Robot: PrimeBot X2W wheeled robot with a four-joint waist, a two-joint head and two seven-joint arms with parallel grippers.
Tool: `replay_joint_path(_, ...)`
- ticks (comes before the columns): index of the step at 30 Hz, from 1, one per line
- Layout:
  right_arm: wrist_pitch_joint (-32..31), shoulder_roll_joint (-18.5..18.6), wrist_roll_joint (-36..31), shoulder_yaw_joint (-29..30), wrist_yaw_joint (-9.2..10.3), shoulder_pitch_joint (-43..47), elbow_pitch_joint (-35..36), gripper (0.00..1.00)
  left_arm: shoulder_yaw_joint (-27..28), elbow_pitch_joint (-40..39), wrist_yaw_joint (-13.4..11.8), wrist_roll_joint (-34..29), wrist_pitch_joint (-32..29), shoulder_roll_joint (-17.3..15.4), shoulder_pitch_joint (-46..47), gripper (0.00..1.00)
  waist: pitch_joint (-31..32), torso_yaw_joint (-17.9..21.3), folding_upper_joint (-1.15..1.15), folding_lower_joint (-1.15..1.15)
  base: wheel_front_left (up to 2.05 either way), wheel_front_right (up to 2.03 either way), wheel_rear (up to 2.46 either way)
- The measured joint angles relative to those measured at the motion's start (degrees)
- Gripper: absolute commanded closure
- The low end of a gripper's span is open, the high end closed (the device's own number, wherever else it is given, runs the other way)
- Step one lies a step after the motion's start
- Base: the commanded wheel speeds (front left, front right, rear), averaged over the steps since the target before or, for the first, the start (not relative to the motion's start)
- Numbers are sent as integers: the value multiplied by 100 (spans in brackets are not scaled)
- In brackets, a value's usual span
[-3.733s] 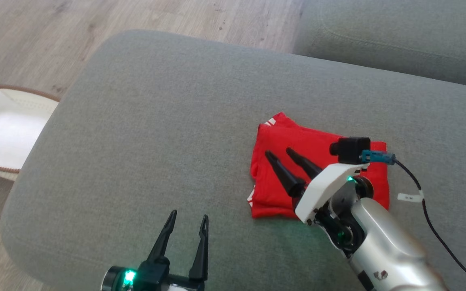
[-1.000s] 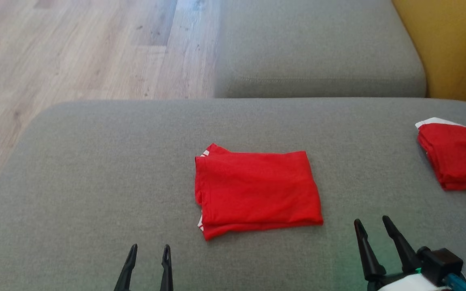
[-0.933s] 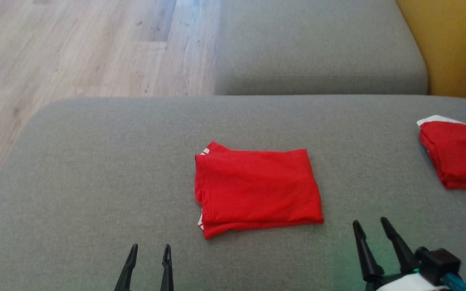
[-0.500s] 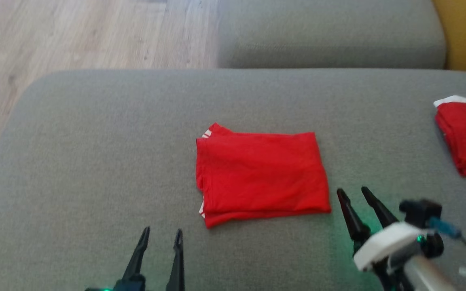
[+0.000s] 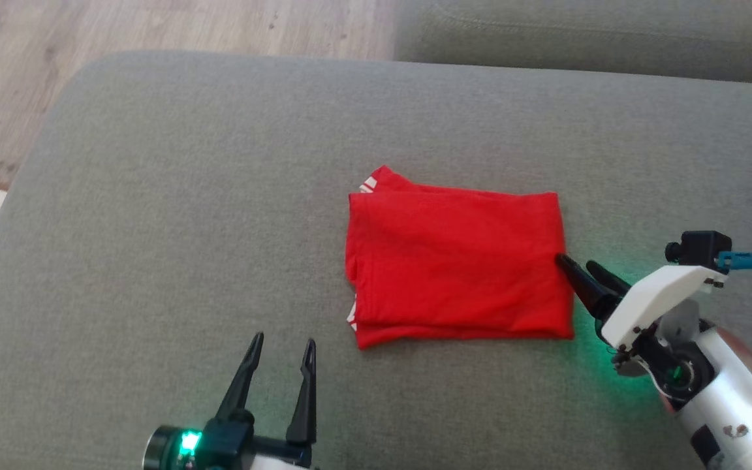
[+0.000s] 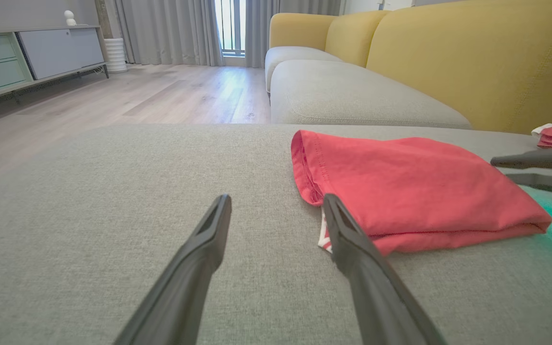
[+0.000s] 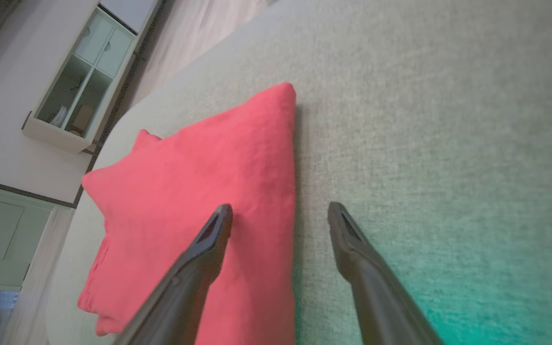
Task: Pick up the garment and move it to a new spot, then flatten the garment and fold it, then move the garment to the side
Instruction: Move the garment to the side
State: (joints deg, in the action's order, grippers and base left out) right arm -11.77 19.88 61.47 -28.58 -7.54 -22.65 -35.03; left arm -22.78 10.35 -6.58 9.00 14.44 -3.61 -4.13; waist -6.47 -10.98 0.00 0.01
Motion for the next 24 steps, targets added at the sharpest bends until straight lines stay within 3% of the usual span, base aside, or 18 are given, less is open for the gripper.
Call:
replay_joint_path(6,-347,75,581,-127,0,-62,-38,0,-15,2,-5,0,0,13,171,0,-140,-105,0,0,0,0,0)
replay_joint_path(9,-365,111,713,-246,0,-145,1,51,-23,5,-8,0,0,24,171,0,-202,-116,0,-1,0,0,0)
replay_joint_path(11,-363,137,780,-305,0,-166,31,76,-49,5,-29,-1,0,25,172,0,-246,-119,0,0,0,0,0)
replay_joint_path(12,-361,159,817,-341,0,-166,47,93,-68,7,-34,-1,0,25,177,0,-268,-120,0,0,0,0,0)
replay_joint_path(13,-341,194,823,-383,0,-166,84,100,-90,7,-49,-4,0,26,187,0,-288,-121,0,0,0,0,0)
replay_joint_path(18,-214,363,929,-527,0,-260,255,100,-113,8,-54,-8,0,33,345,0,-397,-92,0,0,0,0,0)
replay_joint_path(24,-75,917,901,-676,0,-455,516,100,-110,-4,-82,-8,0,35,403,0,-520,59,0,0,0,0,0)
